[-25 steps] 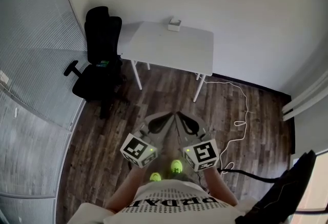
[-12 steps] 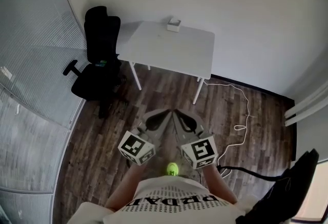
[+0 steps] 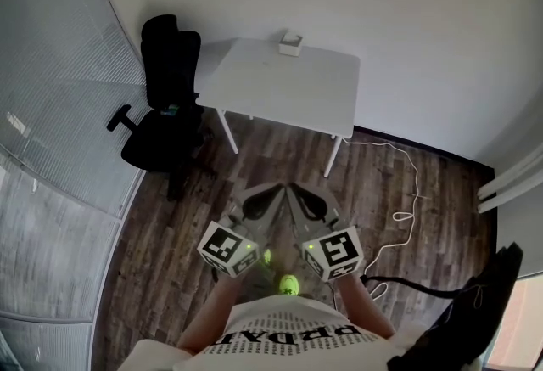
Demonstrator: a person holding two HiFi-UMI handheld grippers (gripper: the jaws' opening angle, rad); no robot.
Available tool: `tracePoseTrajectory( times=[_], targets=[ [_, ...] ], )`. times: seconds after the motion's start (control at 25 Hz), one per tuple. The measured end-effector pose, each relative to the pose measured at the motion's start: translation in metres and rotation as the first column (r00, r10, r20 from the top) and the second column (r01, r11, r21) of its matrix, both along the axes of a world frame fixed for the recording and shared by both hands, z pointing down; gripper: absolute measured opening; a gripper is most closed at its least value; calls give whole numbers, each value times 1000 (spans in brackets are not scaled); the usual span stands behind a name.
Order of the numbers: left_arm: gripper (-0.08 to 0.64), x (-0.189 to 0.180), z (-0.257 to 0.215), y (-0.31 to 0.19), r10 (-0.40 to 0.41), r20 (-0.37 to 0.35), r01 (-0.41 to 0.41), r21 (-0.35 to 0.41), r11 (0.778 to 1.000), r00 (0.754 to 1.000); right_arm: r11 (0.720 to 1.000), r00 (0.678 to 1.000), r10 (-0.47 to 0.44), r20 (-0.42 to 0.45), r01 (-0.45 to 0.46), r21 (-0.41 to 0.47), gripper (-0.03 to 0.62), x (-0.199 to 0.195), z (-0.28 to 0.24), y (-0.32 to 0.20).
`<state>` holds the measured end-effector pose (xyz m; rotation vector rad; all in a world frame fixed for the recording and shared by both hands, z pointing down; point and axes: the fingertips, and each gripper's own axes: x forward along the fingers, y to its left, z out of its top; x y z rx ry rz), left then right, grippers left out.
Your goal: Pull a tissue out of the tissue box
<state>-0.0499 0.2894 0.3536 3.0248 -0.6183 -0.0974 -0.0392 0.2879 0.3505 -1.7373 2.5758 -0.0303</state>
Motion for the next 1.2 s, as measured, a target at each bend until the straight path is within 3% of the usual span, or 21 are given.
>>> tracePoseTrajectory(
  times=[0.32, 0.76, 1.2],
  targets=[
    [-9, 2, 2, -45, 1, -26, -1, -19, 1000, 1000, 1000, 1000, 12, -27, -13, -15, 8, 1, 4, -43],
    [-9, 0, 2, -126, 22, -8, -22, 26, 999, 1000, 999, 997, 39, -61, -41, -24, 8, -1, 4, -124],
    [-9, -6, -1, -202, 83, -36, -83, -7, 997, 996, 994, 992, 103, -79, -106, -39, 8, -6, -1, -199]
  ],
)
